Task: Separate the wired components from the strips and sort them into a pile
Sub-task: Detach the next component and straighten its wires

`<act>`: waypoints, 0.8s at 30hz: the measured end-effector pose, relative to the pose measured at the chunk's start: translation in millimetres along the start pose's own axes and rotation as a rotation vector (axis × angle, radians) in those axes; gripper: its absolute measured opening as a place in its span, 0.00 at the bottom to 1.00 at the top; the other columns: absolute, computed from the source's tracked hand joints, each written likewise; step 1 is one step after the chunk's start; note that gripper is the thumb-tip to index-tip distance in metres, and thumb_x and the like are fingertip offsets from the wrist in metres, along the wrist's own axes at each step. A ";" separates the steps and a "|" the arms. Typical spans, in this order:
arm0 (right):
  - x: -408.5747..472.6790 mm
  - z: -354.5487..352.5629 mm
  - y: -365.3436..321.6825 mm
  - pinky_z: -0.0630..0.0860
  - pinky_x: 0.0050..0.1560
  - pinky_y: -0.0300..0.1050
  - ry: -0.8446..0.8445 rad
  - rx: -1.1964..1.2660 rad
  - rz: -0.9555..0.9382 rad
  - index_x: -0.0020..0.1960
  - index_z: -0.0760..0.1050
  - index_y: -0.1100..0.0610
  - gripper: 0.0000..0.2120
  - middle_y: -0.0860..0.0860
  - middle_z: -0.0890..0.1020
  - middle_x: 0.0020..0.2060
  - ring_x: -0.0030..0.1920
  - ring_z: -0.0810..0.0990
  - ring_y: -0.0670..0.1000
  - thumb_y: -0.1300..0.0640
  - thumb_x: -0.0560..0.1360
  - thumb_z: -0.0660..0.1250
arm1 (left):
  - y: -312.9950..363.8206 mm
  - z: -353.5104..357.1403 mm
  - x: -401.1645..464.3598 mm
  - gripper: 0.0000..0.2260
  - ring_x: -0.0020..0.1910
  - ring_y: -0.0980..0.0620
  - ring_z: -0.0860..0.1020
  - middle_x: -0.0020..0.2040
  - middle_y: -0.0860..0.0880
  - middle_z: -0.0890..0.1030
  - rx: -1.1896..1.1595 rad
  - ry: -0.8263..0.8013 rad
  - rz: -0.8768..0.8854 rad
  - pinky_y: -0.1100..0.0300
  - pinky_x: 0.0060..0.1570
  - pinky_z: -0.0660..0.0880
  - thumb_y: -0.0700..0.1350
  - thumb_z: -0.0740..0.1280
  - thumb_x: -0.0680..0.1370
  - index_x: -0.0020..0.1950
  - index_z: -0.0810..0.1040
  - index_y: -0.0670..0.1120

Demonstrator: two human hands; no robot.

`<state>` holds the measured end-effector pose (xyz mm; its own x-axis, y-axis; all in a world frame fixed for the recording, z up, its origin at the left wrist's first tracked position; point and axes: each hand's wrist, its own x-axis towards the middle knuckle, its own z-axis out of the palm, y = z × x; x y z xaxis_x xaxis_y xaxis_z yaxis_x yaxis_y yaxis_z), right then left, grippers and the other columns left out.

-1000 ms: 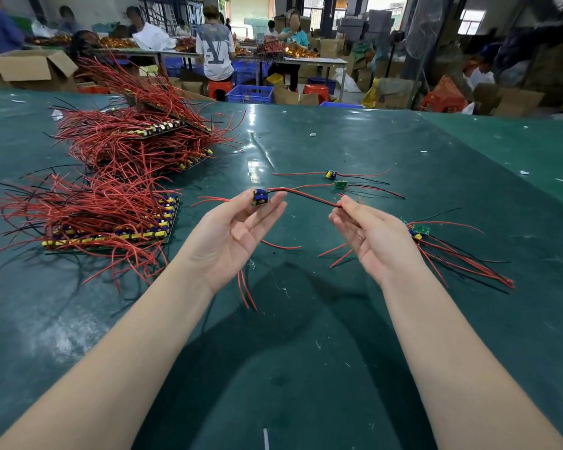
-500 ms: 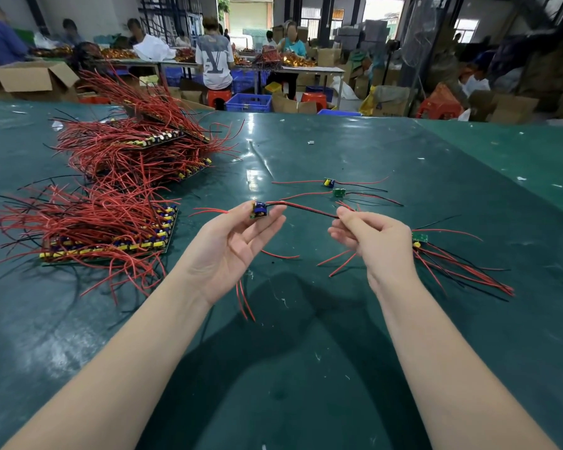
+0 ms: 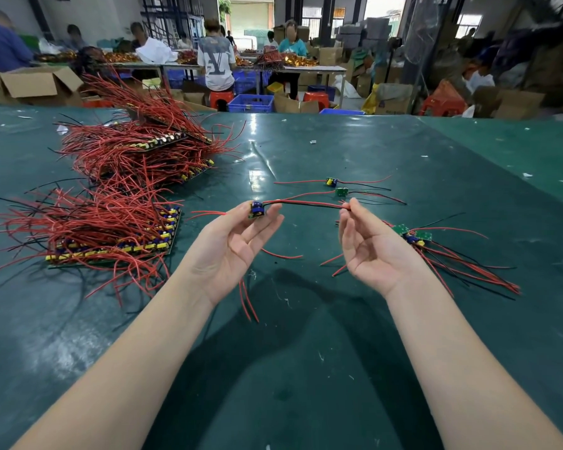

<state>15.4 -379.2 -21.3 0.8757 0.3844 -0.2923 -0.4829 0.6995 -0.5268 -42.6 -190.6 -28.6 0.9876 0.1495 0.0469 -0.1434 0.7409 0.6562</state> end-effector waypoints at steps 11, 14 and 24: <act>-0.4 7.5 16.9 0.80 0.38 0.36 -0.167 -0.258 -0.071 0.50 0.81 0.62 0.19 0.52 0.84 0.39 0.39 0.85 0.47 0.51 0.64 0.73 | -3.5 2.1 -0.6 0.04 0.51 0.50 0.83 0.42 0.48 0.84 0.143 0.053 0.012 0.59 0.54 0.79 0.40 0.63 0.79 0.49 0.77 0.44; -0.8 9.5 25.7 0.81 0.41 0.38 -0.233 -0.342 -0.121 0.43 0.84 0.60 0.09 0.55 0.85 0.40 0.41 0.85 0.50 0.58 0.64 0.72 | -7.4 2.7 -1.7 0.04 0.48 0.53 0.83 0.42 0.49 0.85 0.235 0.038 0.036 0.61 0.52 0.79 0.40 0.64 0.78 0.49 0.78 0.45; 1.3 5.4 31.8 0.80 0.42 0.38 -0.277 -0.519 -0.288 0.49 0.81 0.59 0.07 0.54 0.86 0.39 0.37 0.84 0.49 0.66 0.73 0.69 | -17.5 4.8 -4.2 0.05 0.35 0.58 0.77 0.40 0.49 0.82 0.413 0.059 0.018 0.69 0.39 0.76 0.36 0.65 0.77 0.51 0.80 0.41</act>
<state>1.2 -353.2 -34.1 0.9046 0.4148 0.0980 -0.1065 0.4426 -0.8904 -43.9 -207.3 -36.6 0.9782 0.2062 0.0252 -0.1107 0.4148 0.9032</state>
